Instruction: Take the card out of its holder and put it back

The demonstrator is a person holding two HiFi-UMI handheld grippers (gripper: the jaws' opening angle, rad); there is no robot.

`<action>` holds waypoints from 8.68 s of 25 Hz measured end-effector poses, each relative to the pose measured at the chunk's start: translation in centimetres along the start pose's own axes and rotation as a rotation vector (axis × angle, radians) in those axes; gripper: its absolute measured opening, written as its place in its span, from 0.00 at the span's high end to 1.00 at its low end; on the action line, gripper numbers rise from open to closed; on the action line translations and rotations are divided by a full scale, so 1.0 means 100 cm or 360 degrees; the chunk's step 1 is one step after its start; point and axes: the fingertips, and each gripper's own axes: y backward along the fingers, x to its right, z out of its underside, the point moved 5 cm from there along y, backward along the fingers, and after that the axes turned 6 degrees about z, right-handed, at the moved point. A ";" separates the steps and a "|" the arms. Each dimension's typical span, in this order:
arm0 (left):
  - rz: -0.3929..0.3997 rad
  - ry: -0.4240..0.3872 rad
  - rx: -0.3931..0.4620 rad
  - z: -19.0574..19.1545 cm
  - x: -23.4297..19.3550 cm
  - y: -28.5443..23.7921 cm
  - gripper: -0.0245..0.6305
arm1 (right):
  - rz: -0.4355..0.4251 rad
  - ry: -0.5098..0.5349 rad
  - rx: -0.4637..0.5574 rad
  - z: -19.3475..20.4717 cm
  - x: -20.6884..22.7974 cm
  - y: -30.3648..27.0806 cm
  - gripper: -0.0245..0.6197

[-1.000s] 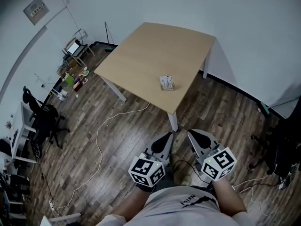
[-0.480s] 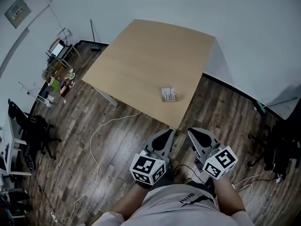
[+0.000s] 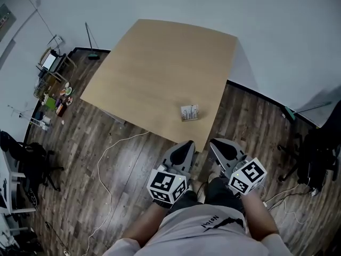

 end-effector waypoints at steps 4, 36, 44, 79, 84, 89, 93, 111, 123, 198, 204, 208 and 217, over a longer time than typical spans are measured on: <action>-0.0025 0.0029 0.0019 0.005 -0.016 -0.023 0.94 | -0.0062 0.0076 -0.0058 0.008 0.030 -0.021 0.94; -0.0669 0.0296 -0.0082 0.069 -0.126 -0.141 0.94 | -0.0807 0.0302 -0.0722 0.174 0.197 -0.211 0.82; -0.0717 0.0332 -0.0123 0.080 -0.133 -0.139 0.94 | -0.0955 0.0326 -0.0663 0.180 0.188 -0.221 0.87; -0.0559 0.0192 0.0021 0.011 -0.100 -0.089 0.94 | -0.0704 0.0275 -0.0330 0.008 0.139 -0.191 0.92; -0.0502 0.0147 0.0053 -0.016 -0.087 -0.070 0.94 | -0.0646 0.0247 -0.0241 -0.037 0.114 -0.174 0.92; -0.0438 0.0096 0.0113 -0.046 -0.070 -0.048 0.94 | -0.0554 0.0208 -0.0190 -0.071 0.090 -0.155 0.92; -0.0387 0.0066 0.0145 -0.064 -0.057 -0.027 0.94 | -0.0514 0.0192 -0.0157 -0.090 0.067 -0.139 0.92; -0.0215 -0.0060 0.0191 -0.097 -0.015 0.028 0.94 | -0.0409 0.0172 -0.0030 -0.113 -0.002 -0.085 0.92; -0.0236 -0.0020 0.0190 -0.082 -0.017 0.028 0.94 | -0.0378 0.0156 -0.0034 -0.103 0.008 -0.074 0.92; -0.0763 0.0372 -0.0045 0.032 -0.121 -0.096 0.94 | -0.1025 0.0335 -0.0590 0.131 0.181 -0.227 0.92; -0.0754 0.0375 -0.0049 0.029 -0.124 -0.096 0.94 | -0.1017 0.0456 -0.0662 0.139 0.176 -0.223 0.92; -0.0745 0.0370 -0.0050 0.028 -0.124 -0.094 0.94 | -0.0995 0.0487 -0.0717 0.146 0.174 -0.224 0.92; -0.0720 0.0362 -0.0046 0.029 -0.122 -0.092 0.94 | -0.0983 0.0528 -0.0871 0.158 0.174 -0.221 0.84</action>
